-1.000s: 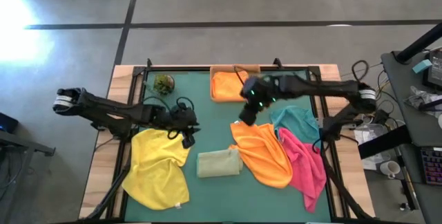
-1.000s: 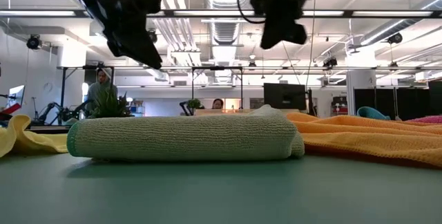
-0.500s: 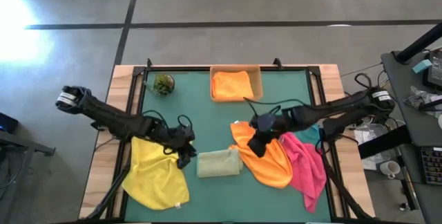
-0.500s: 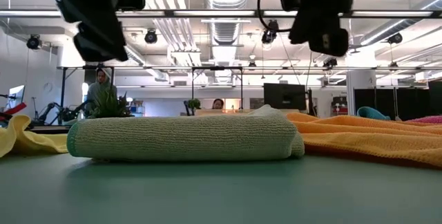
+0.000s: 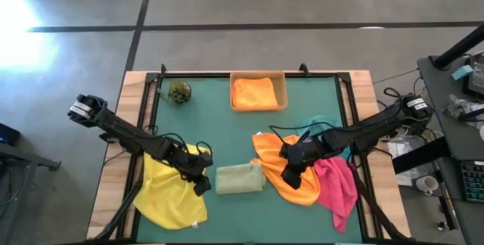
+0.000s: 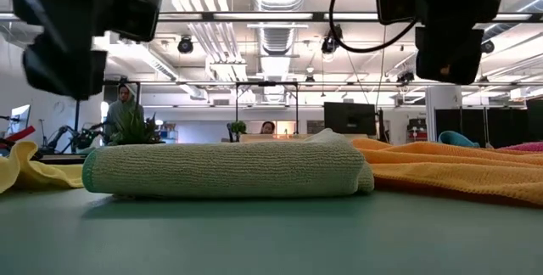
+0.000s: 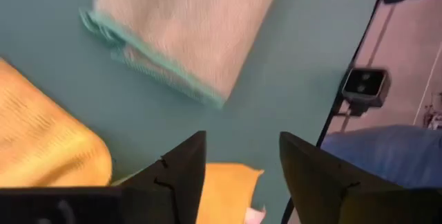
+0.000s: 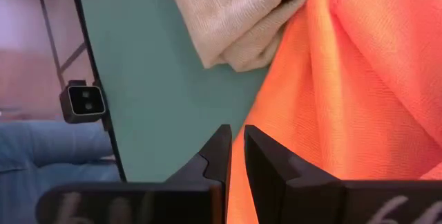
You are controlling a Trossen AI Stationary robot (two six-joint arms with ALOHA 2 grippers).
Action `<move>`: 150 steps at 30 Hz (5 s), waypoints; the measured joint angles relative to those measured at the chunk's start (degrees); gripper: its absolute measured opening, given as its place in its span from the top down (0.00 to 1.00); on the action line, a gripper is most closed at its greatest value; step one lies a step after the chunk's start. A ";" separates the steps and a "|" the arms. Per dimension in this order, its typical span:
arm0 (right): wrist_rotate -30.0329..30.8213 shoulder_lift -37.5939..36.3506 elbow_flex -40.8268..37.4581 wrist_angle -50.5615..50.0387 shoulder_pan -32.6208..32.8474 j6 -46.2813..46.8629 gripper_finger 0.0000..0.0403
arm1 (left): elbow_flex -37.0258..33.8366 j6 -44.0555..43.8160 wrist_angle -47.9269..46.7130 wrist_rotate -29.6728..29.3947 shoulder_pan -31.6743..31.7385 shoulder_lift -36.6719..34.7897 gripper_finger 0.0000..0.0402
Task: Fold microfiber towels
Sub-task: Put the folded light green towel into the orange bin
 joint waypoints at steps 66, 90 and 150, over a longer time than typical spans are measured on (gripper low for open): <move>8.12 22.47 -0.10 34.89 5.05 32.52 0.42 | -22.25 -21.58 38.56 -11.21 -4.68 3.61 0.54; 15.36 24.01 -0.12 27.94 4.85 37.46 0.41 | -21.81 -26.21 48.29 -13.31 -2.79 11.41 0.54; 17.04 25.81 0.93 32.77 1.77 40.08 0.51 | -22.45 -24.92 51.19 -9.60 0.21 8.60 0.63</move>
